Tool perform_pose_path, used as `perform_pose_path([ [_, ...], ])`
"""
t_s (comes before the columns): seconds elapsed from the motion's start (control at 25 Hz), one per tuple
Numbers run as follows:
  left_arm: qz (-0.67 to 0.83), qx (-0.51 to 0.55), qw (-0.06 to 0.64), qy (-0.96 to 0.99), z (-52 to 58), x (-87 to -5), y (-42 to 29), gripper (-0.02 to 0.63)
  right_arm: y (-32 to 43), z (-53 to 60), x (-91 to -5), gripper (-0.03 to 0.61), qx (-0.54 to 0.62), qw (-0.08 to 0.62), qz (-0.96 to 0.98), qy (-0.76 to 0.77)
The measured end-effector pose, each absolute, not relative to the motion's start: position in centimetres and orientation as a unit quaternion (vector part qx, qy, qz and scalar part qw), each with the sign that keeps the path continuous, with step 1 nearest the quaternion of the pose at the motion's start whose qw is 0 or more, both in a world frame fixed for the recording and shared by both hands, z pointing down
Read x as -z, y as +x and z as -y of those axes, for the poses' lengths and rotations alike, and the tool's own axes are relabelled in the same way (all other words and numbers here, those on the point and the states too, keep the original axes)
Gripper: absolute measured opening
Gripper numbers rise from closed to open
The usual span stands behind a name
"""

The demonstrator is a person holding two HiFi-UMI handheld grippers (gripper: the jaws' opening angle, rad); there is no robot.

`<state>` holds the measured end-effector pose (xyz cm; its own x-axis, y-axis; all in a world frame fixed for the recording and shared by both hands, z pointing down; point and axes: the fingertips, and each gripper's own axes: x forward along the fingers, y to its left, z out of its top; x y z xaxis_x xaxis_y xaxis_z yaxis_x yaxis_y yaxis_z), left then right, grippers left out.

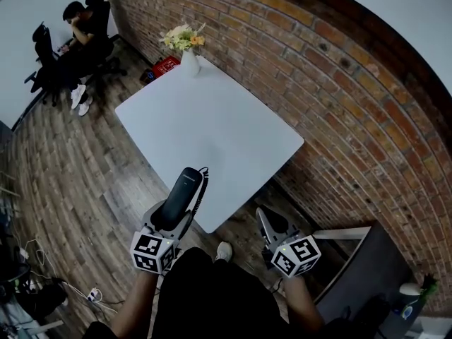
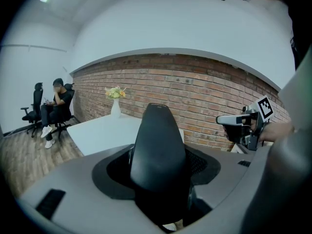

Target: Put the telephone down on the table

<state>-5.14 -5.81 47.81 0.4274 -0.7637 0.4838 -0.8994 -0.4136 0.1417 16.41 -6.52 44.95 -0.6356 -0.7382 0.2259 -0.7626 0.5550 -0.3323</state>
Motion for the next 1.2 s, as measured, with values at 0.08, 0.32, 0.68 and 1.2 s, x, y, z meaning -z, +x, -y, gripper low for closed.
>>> perform_pose_path([
  [0.08,0.504,-0.177,0.194,0.823,6.3,-47.9,-4.9,0.278,16.3,7.1,-45.0,0.022,-0.203,0.03,0.883,0.422],
  [0.32,0.495,-0.182,0.195,0.827,7.2,-48.5,-4.8,0.278,15.0,8.1,-44.9,0.021,-0.204,0.039,0.886,0.414],
  [0.68,0.468,-0.191,0.203,0.839,9.4,-50.7,-5.2,0.278,12.8,9.8,-45.7,0.022,-0.208,0.048,0.88,0.424],
  [1.2,0.412,-0.232,0.215,0.854,13.3,-57.1,-4.9,0.278,11.2,11.9,-47.1,0.022,-0.213,0.066,0.859,0.461],
])
